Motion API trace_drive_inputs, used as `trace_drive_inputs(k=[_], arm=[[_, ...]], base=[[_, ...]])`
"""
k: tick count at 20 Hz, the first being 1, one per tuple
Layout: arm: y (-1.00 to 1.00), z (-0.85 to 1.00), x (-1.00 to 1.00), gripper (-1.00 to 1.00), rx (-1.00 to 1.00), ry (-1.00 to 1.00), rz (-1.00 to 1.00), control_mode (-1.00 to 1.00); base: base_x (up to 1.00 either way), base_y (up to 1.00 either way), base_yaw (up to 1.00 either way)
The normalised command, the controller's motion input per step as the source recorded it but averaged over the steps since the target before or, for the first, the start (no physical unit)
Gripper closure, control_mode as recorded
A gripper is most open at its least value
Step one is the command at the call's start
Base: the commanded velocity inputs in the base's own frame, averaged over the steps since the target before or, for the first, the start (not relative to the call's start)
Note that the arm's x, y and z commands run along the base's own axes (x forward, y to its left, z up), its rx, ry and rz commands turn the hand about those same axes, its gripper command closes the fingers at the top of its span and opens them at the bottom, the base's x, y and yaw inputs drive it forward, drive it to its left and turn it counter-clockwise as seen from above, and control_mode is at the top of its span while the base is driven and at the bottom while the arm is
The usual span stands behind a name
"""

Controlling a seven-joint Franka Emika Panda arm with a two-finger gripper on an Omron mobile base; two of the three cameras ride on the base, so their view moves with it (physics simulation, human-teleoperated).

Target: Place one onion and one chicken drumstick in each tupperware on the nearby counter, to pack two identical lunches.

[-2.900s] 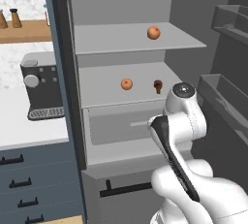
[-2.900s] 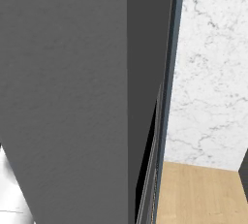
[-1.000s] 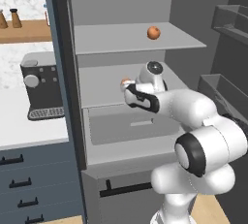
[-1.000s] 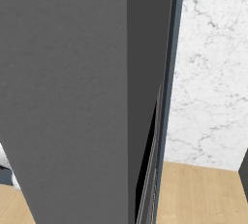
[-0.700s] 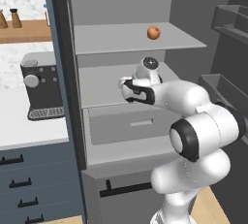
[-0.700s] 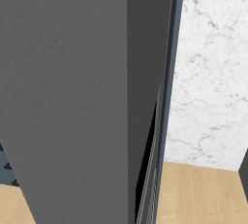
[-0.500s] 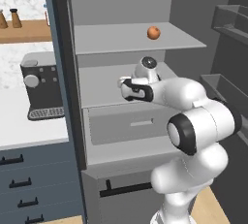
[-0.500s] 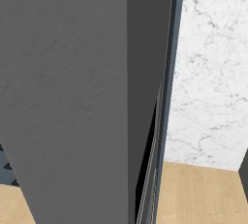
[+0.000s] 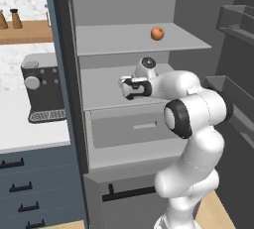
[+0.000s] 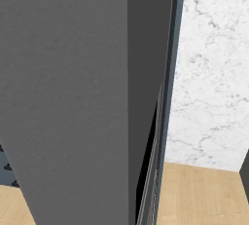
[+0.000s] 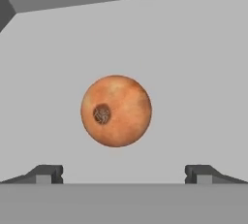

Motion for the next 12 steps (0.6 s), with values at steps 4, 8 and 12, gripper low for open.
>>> trace_drive_inputs(k=[4, 8, 12], arm=[[0.00, -0.20, 0.41, -1.00, 0.00, 0.00, 0.00, -1.00], [0.00, -0.18, 0.45, -1.00, 0.00, 0.00, 0.00, -1.00], [0.05, -0.18, 0.42, -1.00, -0.01, 0.00, -0.01, -1.00]], base=[[0.00, 0.00, 0.00], [0.00, 0.00, 0.00], [0.00, 0.00, 0.00]])
